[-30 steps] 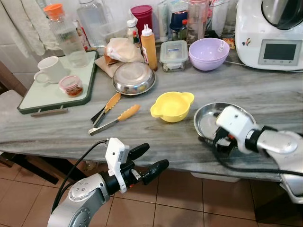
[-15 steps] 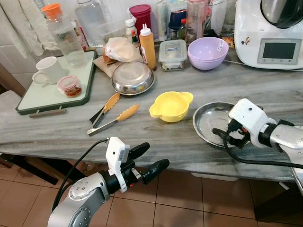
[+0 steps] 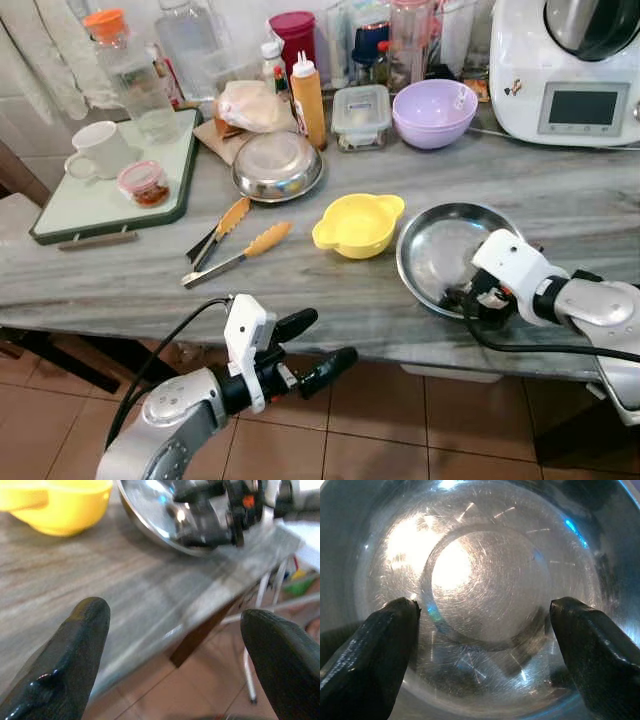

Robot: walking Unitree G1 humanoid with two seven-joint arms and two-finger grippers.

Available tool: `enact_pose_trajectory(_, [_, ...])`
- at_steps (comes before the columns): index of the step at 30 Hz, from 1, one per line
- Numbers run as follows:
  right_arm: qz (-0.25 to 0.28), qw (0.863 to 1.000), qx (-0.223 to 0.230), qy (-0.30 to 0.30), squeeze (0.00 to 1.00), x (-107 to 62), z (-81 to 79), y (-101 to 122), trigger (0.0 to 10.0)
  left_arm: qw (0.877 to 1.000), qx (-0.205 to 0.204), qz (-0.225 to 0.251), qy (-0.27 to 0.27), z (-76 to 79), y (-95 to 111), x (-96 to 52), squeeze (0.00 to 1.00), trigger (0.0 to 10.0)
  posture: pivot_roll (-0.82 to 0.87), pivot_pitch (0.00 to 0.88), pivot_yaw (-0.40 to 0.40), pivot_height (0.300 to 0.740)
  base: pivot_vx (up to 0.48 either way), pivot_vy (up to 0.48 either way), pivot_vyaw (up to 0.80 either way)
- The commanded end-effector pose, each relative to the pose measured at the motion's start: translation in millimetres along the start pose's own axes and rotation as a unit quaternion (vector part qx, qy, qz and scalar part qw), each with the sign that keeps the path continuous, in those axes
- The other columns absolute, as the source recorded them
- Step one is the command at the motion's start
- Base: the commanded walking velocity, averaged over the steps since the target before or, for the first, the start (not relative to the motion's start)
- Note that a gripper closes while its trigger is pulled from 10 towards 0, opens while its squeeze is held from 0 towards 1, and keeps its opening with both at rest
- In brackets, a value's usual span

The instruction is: Setting the table

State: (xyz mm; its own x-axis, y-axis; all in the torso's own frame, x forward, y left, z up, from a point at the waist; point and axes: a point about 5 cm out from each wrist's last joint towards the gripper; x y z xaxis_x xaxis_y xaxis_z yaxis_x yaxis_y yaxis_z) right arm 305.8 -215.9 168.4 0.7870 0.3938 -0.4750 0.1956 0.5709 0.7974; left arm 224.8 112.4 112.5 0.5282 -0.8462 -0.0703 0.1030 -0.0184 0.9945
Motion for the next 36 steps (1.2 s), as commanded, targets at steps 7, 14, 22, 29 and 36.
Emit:
enact_pose_trajectory(7, [-0.03, 0.999, 0.0, 0.018, 0.81, 18.5, -5.1, -15, 10.0, 0.999, 0.038, -0.028, 0.004, -16.3, -2, -12.1, 0.0, 10.0, -0.21, 0.136, 0.141, 0.74, 0.0, 0.0, 0.0])
enact_pose_trajectory(14, [-0.006, 1.0, 0.004, -0.011, 0.81, 22.5, 6.2, -3, 10.0, 0.998, 0.049, -0.027, 0.011, -26.3, 4, -13.9, 0.0, 10.0, -0.21, 0.136, 0.139, 0.74, 0.0, 0.0, 0.0])
enact_pose_trajectory(22, [0.032, 0.999, -0.004, -0.016, 0.79, 17.1, 9.4, 20, 10.0, 0.998, 0.049, -0.025, 0.009, -25.5, 3, -14.1, 0.0, 10.0, -0.21, 0.129, 0.134, 0.74, 0.0, 0.0, 0.0])
enact_pose_trajectory(29, [0.029, 0.999, 0.043, 0.002, 0.72, 13.9, 1.2, 20, 10.0, 0.998, 0.049, -0.023, 0.007, -27.2, 3, -11.7, 0.0, 10.0, -0.23, 0.121, 0.13, 0.74, 0.0, 0.0, 0.0])
enact_pose_trajectory(36, [0.031, 0.995, 0.088, 0.046, 0.51, 9.2, -14.4, 21, 10.0, 0.999, 0.049, -0.022, 0.004, -28.0, 3, -9.5, 0.0, 10.0, -0.24, 0.12, 0.133, 0.74, 0.0, 0.0, 0.0])
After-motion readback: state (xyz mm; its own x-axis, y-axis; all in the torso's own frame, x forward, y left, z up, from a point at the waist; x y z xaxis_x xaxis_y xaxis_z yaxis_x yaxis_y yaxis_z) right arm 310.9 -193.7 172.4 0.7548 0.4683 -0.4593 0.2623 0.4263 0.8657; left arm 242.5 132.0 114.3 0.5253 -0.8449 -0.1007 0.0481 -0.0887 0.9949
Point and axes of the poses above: a point about 5 cm out from each wrist's last joint towards the gripper, its own x axis pointing out of the wrist towards the gripper, its own y axis along the axis of the wrist's last joint, z = x × y, and after that the axes turned 11 degrees about x, right-handed
